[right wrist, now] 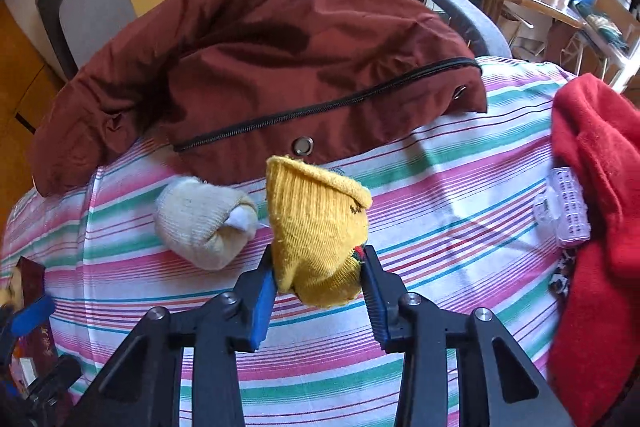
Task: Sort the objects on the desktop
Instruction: 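Grasp the yellow sock with the right gripper, then grasp the white sock with the left gripper while the right holds the yellow sock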
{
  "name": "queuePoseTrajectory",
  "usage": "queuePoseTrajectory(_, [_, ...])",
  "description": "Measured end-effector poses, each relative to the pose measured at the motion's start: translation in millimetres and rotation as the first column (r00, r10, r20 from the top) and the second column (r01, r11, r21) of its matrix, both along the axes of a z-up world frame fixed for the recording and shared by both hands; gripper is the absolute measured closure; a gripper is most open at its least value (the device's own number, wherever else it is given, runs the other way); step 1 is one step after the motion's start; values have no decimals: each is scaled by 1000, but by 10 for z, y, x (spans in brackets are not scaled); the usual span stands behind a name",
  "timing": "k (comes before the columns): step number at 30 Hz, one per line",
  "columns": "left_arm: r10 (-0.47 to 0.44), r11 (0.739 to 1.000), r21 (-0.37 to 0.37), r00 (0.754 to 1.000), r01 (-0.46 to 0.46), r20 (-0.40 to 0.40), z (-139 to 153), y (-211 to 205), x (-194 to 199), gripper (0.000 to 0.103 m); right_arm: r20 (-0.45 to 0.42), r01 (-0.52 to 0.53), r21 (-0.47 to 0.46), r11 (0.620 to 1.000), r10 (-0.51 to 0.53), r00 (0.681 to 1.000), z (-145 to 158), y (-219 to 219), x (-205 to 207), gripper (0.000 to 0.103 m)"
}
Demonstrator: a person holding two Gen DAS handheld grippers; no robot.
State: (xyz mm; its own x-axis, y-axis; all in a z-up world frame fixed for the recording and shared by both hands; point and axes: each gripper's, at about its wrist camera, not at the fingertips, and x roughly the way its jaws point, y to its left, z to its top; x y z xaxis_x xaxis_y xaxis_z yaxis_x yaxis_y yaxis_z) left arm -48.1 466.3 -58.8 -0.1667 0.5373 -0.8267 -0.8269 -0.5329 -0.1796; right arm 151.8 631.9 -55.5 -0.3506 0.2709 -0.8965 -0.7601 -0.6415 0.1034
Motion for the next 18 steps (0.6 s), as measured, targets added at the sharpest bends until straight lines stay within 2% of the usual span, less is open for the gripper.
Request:
queuePoseTrajectory(3, [-39, 999, 4, 999, 39, -7, -39, 229, -33, 28, 1, -3, 5, 1000, 3, 1000, 37, -4, -6, 63])
queuePoseTrajectory(4, [-53, 999, 7, 999, 53, -3, -52, 297, -38, 26, 2, -4, 7, 1000, 4, 1000, 43, -4, -8, 63])
queuePoseTrajectory(5, [-66, 998, 14, 998, 66, -1, -68, 396, -50, 19, 4, -4, 8, 1000, 4, 1000, 49, 5, 16, 63])
queuePoseTrajectory(7, [-83, 996, 16, 997, 83, -11, -97, 535, -57, 15, 4, 1, 8, 1000, -1, 1000, 53, -7, 24, 63])
queuePoseTrajectory(9, [-83, 996, 13, 996, 84, -17, -148, 669, -81, 15, -6, 7, 7, 1000, -7, 1000, 71, 21, 17, 63])
queuePoseTrajectory(14, [-86, 996, 11, 996, 86, -26, -256, 908, -118, 2, -23, 0, 17, 1000, 0, 1000, 133, 3, 35, 63])
queuePoseTrajectory(18, [-74, 997, -30, 996, 73, -46, -388, 1043, -162, 2, -24, 0, 24, 1000, 0, 1000, 143, 7, 33, 63])
